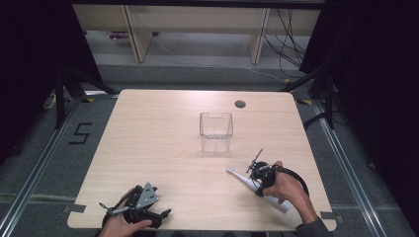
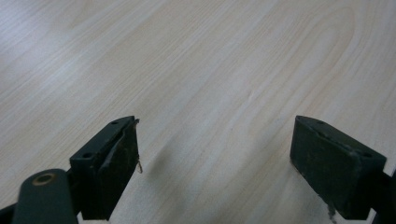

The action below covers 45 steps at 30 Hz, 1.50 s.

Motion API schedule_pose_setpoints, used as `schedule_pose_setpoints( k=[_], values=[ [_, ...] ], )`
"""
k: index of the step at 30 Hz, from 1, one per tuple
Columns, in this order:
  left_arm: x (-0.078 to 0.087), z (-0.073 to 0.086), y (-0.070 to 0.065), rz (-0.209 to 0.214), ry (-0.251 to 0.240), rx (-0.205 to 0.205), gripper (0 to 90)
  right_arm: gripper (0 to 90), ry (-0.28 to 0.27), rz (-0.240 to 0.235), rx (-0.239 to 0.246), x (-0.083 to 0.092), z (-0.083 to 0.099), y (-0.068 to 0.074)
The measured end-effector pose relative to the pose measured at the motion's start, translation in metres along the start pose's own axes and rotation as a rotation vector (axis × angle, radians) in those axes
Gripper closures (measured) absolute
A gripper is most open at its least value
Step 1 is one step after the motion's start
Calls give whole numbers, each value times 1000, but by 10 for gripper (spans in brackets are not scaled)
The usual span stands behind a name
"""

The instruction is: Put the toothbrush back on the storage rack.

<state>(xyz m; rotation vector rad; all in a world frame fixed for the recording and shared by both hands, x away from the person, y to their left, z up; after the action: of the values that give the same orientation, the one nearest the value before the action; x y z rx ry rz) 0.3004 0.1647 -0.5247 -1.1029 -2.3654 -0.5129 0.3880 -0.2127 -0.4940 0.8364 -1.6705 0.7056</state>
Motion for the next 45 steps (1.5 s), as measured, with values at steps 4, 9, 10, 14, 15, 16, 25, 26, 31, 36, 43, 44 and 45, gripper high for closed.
schedule_pose_setpoints(
  k=[4,9,10,14,15,16,25,26,31,36,43,44,45],
  values=[
    [0,0,0,0,-2,3,152,667,0,1,-1,0,0,0],
    [0,0,0,-4,-4,6,151,668,-5,-4,2,0,1,0],
    [1,0,1,-3,0,-2,151,669,-7,-3,0,0,1,0],
    [2,-1,1,4,-1,-1,152,669,-22,-12,11,3,4,1],
    [2,-1,1,4,-1,-1,151,670,-41,-8,-6,3,4,1],
    [1,0,0,-3,-13,8,152,670,-44,-7,8,5,5,-1],
    [1,-1,0,-2,-12,11,152,670,-123,31,-20,20,5,-1],
    [1,0,0,-2,-12,11,151,670,-124,44,-19,23,6,-1],
    [2,-1,1,-9,-14,10,152,670,-186,71,-37,30,5,-4],
    [2,-1,2,-9,-14,11,152,670,-288,91,-44,43,3,-6],
    [1,0,0,-3,-24,27,151,670,-449,140,-58,61,-1,-12],
    [2,0,1,-10,-10,15,151,670,-484,160,-59,64,-1,-14],
    [2,0,1,-10,-10,15,151,671,-496,159,-76,65,-1,-15]
  ],
)
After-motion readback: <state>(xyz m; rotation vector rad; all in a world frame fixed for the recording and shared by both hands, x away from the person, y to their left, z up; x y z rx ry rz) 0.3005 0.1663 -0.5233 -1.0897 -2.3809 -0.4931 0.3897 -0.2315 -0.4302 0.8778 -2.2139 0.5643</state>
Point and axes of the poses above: each handheld gripper's, and its own axes: x roughly backward along the jaws, z roughly out of its underside, y roughly to its left, the point moved 2 cm from there along -x, roughly forward along the jaws, and after that the axes turned 10 degrees about -y, right-handed, at the moved point
